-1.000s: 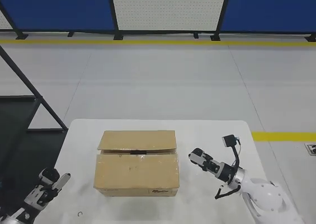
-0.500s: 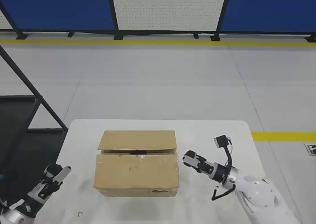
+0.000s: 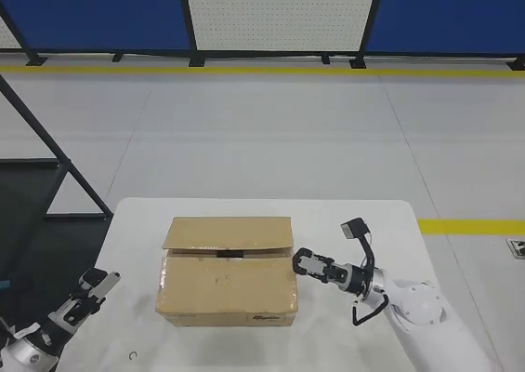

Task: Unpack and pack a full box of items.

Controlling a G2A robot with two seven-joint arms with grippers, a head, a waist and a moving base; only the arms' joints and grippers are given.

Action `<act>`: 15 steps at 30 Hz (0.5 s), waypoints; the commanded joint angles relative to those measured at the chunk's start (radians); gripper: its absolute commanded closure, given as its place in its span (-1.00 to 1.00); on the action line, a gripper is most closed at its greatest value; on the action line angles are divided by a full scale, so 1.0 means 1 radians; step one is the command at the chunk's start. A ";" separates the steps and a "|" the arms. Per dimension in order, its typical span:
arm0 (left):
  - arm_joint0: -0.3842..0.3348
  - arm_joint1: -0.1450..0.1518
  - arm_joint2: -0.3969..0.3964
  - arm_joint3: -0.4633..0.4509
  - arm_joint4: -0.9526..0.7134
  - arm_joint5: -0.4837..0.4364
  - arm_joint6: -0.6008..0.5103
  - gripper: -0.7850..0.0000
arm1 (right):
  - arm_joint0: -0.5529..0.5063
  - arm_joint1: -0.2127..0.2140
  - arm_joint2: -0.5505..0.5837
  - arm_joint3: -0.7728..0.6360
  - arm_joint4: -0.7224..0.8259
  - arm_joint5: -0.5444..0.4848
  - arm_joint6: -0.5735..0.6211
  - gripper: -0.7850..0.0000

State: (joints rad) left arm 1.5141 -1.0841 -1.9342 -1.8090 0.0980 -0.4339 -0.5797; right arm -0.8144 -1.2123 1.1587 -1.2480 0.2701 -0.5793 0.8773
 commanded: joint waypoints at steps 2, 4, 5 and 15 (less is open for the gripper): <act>0.000 0.000 0.000 0.000 0.000 0.000 0.000 -1.00 | -0.003 0.003 0.013 0.000 0.003 -0.011 -0.003 -1.00; 0.000 0.000 0.000 0.000 0.000 0.000 0.000 -1.00 | -0.007 0.007 0.028 -0.003 -0.003 -0.014 -0.003 -1.00; 0.000 0.000 0.000 0.000 0.000 0.000 0.000 -1.00 | -0.010 0.010 0.035 -0.006 -0.007 -0.013 -0.003 -1.00; 0.000 0.000 0.000 0.000 0.000 0.000 0.000 -1.00 | 0.004 0.010 0.009 0.024 -0.023 0.038 0.034 -1.00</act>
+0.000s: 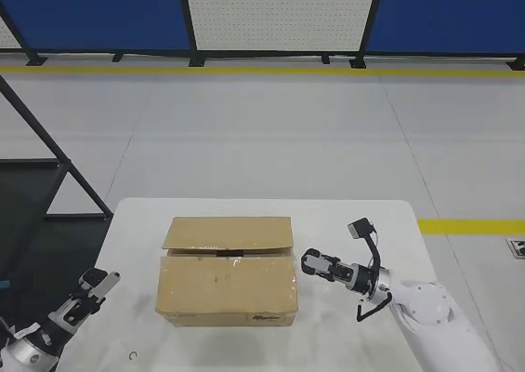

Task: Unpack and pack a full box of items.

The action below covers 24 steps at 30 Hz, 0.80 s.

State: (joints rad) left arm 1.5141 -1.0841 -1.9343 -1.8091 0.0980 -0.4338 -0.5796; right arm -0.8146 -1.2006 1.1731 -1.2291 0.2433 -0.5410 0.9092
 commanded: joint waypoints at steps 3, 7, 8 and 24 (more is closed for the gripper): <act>0.000 0.000 0.000 0.000 0.000 0.000 0.000 -1.00 | 0.013 -0.006 -0.022 0.013 0.032 -0.021 0.016 -1.00; 0.000 0.000 0.000 0.000 0.000 0.000 0.000 -1.00 | 0.015 -0.006 -0.023 0.008 0.114 -0.073 0.075 -1.00; 0.000 0.000 0.000 0.000 0.000 0.000 0.000 -1.00 | 0.013 -0.006 -0.020 0.003 0.140 -0.086 0.094 -1.00; 0.000 0.000 0.000 0.000 0.000 0.000 0.000 -1.00 | -0.109 0.042 -0.003 -0.288 0.224 -0.085 0.285 -1.00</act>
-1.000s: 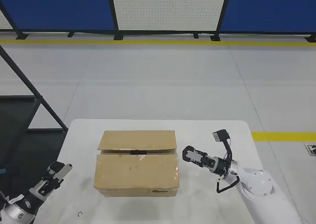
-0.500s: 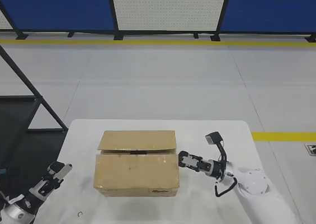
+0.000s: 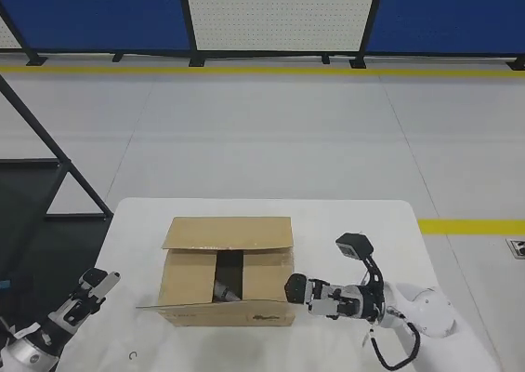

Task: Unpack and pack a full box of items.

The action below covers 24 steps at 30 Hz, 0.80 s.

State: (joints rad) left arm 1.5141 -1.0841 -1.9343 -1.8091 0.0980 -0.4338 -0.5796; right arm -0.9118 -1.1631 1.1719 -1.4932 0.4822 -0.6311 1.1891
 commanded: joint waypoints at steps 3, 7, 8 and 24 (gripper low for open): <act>0.000 0.000 0.000 0.000 0.000 0.000 0.000 -1.00 | -0.047 0.020 -0.009 -0.076 -0.081 0.015 0.015 -1.00; 0.000 0.000 0.000 0.000 0.000 0.000 0.000 -1.00 | -0.084 0.037 -0.019 -0.107 -0.157 0.014 0.014 -1.00; 0.000 0.000 0.000 0.000 0.000 0.000 0.000 -1.00 | -0.091 0.040 -0.023 -0.111 -0.177 0.014 0.014 -1.00; 0.000 0.000 0.000 0.000 0.000 0.000 0.000 -1.00 | -0.122 0.046 -0.094 -0.041 -0.398 0.068 -0.088 -1.00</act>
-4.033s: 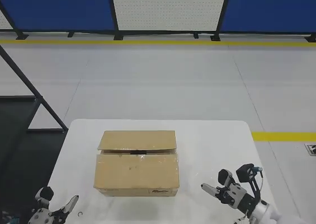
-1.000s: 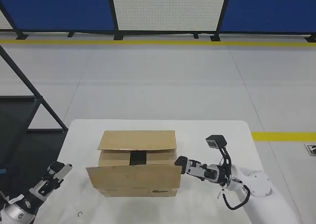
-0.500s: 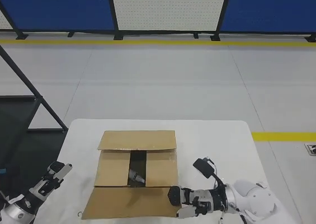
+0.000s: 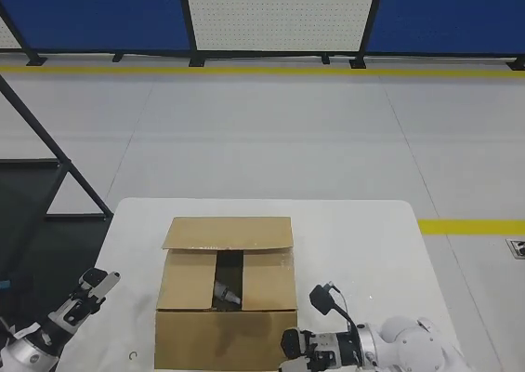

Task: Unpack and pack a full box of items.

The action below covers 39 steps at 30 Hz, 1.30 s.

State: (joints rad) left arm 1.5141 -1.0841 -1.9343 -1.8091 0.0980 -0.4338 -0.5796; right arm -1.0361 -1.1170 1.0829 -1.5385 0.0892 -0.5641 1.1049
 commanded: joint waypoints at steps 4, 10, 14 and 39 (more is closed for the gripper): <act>0.000 0.000 0.000 0.000 0.000 0.000 0.000 -1.00 | 0.010 -0.001 -0.021 0.012 -0.020 -0.002 -0.013 -1.00; 0.000 0.000 0.000 0.000 0.000 0.000 0.000 -1.00 | 0.006 0.005 -0.013 -0.050 0.036 -0.063 0.007 -1.00; 0.000 0.000 0.000 0.000 0.000 0.000 0.000 -1.00 | 0.026 0.011 0.017 -0.092 0.153 -0.077 0.032 -1.00; 0.004 -0.001 0.008 -0.021 -0.002 0.005 0.027 -1.00 | 0.225 -0.027 -0.011 0.123 0.175 0.291 -0.340 -1.00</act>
State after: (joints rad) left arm 1.5174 -1.0848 -1.9272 -1.8260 0.0971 -0.4285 -0.5581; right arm -0.8160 -1.1413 1.0760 -1.4269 0.2551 -0.2801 0.7800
